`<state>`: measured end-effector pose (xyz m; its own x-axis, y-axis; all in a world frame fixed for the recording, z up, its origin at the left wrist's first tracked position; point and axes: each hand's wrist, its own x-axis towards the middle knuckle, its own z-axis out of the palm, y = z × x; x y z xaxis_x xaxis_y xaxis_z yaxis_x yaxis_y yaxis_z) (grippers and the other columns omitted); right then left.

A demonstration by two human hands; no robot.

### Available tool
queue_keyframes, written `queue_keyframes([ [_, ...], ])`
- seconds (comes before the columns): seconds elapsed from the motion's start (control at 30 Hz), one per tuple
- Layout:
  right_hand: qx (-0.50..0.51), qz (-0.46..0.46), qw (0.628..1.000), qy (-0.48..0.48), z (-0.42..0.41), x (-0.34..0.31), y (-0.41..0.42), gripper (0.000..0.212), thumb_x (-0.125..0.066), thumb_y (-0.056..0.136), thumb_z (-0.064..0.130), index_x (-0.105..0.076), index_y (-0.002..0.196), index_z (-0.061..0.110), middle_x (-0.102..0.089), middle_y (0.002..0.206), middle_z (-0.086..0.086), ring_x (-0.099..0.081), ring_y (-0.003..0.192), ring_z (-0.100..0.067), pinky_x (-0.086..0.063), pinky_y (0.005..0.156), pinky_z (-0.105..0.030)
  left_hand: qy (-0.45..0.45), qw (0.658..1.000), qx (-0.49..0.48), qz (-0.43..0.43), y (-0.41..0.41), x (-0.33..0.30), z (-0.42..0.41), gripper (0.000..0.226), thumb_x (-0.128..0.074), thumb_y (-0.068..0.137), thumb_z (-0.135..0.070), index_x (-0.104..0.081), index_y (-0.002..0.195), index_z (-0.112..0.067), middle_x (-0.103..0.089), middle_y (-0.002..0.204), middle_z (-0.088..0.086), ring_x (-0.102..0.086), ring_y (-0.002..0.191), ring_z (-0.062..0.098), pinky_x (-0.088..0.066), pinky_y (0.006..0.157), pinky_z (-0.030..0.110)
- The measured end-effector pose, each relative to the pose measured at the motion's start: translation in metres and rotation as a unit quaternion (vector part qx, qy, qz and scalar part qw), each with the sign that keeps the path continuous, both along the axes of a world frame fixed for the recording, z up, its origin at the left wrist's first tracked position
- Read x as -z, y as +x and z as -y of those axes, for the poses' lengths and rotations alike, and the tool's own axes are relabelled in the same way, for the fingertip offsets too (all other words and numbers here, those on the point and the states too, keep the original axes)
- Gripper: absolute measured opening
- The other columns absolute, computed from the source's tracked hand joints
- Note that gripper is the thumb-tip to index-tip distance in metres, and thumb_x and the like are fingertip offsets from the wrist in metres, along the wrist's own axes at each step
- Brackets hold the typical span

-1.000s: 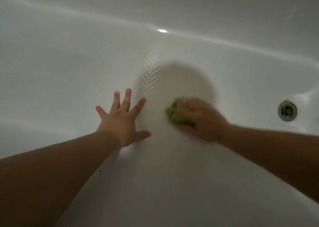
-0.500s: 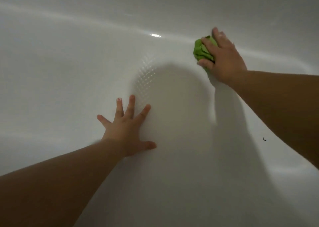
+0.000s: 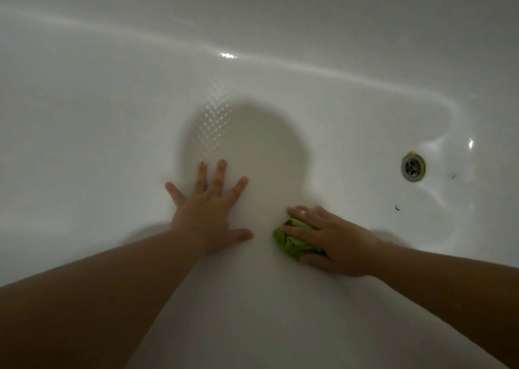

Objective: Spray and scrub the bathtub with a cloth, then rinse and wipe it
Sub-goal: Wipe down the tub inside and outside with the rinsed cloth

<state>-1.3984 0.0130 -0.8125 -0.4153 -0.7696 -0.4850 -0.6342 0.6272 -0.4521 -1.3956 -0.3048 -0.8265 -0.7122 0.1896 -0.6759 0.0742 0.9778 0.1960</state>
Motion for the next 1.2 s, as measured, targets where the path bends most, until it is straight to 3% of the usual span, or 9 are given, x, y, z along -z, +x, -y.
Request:
queue_keyframes([
  [0.13, -0.002, -0.064, 0.998, 0.003, -0.007, 0.035, -0.072, 0.066, -0.049, 0.099, 0.064, -0.04, 0.155, 0.031, -0.032, 0.164, -0.022, -0.044, 0.141, -0.043, -0.037, 0.116, -0.057, 0.005, 1.0, -0.006, -0.006, -0.008, 0.005, -0.008, 0.12, -0.045, 0.064, -0.101, 0.024, 0.152, -0.057, 0.041, 0.163, -0.006, 0.034, 0.152, 0.03, 0.002, 0.105, 0.087],
  [0.33, 0.188, -0.194, 0.961, 0.059, -0.013, 0.027, -0.226, 0.08, -0.044, 0.094, 0.072, -0.019, 0.162, 0.038, -0.004, 0.173, -0.012, -0.008, 0.159, -0.035, -0.007, 0.126, -0.057, -0.011, 0.999, -0.02, -0.024, -0.02, 0.012, -0.031, 0.123, -0.043, 0.061, -0.103, 0.028, 0.15, -0.056, 0.043, 0.161, -0.004, 0.036, 0.151, 0.03, 0.004, 0.106, 0.087],
  [0.43, 0.254, -0.229, 0.939, 0.043, -0.02, 0.028, -0.249, 0.077, -0.051, 0.099, 0.063, -0.019, 0.163, 0.036, 0.004, 0.174, -0.007, -0.001, 0.159, -0.031, -0.008, 0.127, -0.056, -0.017, 0.999, -0.027, -0.032, -0.027, 0.017, -0.044, 0.124, -0.04, 0.059, -0.105, 0.03, 0.149, -0.056, 0.044, 0.161, -0.004, 0.037, 0.15, 0.031, 0.004, 0.105, 0.087],
  [0.5, 0.279, -0.219, 0.935, 0.015, -0.015, 0.035, -0.234, 0.073, -0.052, 0.101, 0.058, -0.022, 0.164, 0.034, -0.005, 0.173, -0.008, -0.007, 0.159, -0.032, -0.015, 0.127, -0.052, -0.021, 0.999, -0.033, -0.037, -0.03, 0.018, -0.052, 0.124, -0.039, 0.058, -0.105, 0.03, 0.148, -0.056, 0.043, 0.161, -0.004, 0.037, 0.15, 0.031, 0.003, 0.105, 0.087],
  [0.67, 0.032, -0.137, 0.984, -0.108, -0.039, 0.032, -0.102, 0.052, -0.047, 0.107, 0.048, -0.056, 0.147, 0.016, -0.052, 0.149, -0.02, -0.047, 0.137, -0.039, -0.039, 0.114, -0.049, -0.031, 0.998, -0.045, -0.032, -0.035, 0.013, -0.069, 0.125, -0.042, 0.06, -0.104, 0.028, 0.151, -0.054, 0.042, 0.162, -0.002, 0.035, 0.151, 0.033, -0.001, 0.107, 0.087],
  [0.8, -0.073, -0.035, 0.99, -0.114, -0.081, 0.017, -0.015, 0.055, -0.043, 0.107, 0.057, -0.045, 0.155, 0.03, -0.043, 0.159, -0.009, -0.042, 0.146, -0.031, -0.035, 0.119, -0.047, -0.042, 0.998, -0.047, -0.022, -0.034, 0.007, -0.079, 0.122, -0.043, 0.065, -0.101, 0.027, 0.153, -0.052, 0.039, 0.163, -0.001, 0.033, 0.152, 0.033, -0.007, 0.109, 0.085],
  [0.93, -0.159, -0.059, 0.979, -0.109, -0.089, 0.034, -0.064, 0.056, -0.042, 0.105, 0.06, -0.043, 0.155, 0.034, -0.044, 0.16, -0.009, -0.046, 0.144, -0.031, -0.037, 0.119, -0.047, -0.034, 0.998, -0.056, -0.024, -0.033, 0.005, -0.089, 0.122, -0.04, 0.065, -0.102, 0.028, 0.152, -0.052, 0.039, 0.163, -0.001, 0.035, 0.151, 0.034, -0.006, 0.109, 0.085],
  [1.07, 0.01, -0.154, 0.987, -0.043, -0.093, 0.047, -0.186, 0.068, -0.051, 0.098, 0.06, -0.045, 0.155, 0.025, -0.035, 0.162, -0.022, -0.038, 0.147, -0.044, -0.037, 0.117, -0.061, -0.033, 0.998, -0.057, -0.022, -0.034, 0.006, -0.097, 0.121, -0.04, 0.064, -0.102, 0.028, 0.151, -0.053, 0.039, 0.163, -0.001, 0.036, 0.151, 0.033, -0.005, 0.109, 0.085],
  [1.2, 0.16, -0.224, 0.961, 0.024, -0.103, 0.034, -0.256, 0.076, -0.054, 0.098, 0.062, -0.02, 0.162, 0.04, -0.003, 0.173, -0.011, -0.004, 0.159, -0.037, -0.006, 0.124, -0.064, -0.038, 0.998, -0.05, -0.028, -0.039, 0.01, -0.103, 0.122, -0.038, 0.063, -0.104, 0.029, 0.151, -0.053, 0.04, 0.163, -0.001, 0.037, 0.15, 0.033, -0.002, 0.109, 0.086],
])
